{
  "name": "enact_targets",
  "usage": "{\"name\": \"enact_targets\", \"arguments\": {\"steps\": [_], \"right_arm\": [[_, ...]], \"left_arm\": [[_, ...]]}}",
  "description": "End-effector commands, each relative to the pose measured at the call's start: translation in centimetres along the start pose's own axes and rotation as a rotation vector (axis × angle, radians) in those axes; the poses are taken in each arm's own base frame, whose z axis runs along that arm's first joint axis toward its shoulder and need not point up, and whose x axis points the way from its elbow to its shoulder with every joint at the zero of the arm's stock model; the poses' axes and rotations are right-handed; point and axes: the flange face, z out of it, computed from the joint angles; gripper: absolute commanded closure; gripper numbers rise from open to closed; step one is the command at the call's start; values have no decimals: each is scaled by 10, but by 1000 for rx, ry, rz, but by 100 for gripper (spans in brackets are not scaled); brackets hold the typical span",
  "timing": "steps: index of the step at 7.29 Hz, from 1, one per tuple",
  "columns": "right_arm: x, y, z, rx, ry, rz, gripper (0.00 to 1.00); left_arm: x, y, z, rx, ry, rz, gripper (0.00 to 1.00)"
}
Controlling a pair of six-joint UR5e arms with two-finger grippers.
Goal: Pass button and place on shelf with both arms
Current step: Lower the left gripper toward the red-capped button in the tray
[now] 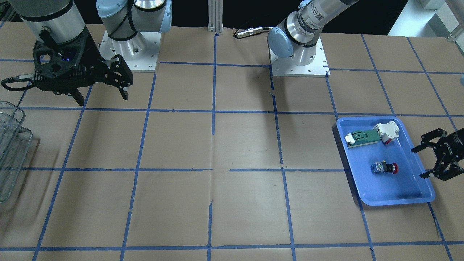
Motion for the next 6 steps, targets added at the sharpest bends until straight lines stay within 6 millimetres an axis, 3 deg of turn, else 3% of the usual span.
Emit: {"name": "enact_targets", "arguments": {"steps": [1, 2, 6], "right_arm": [[5, -2, 14, -30, -5, -10, 0], [7, -9, 27, -53, -11, -9, 0], [3, -18, 37, -49, -55, -123, 0]], "left_arm": [[-16, -29, 32, -113, 60, -62, 0], [-19, -34, 41, -129, 57, -73, 0], [-21, -45, 71, -178, 35, -106, 0]]}}
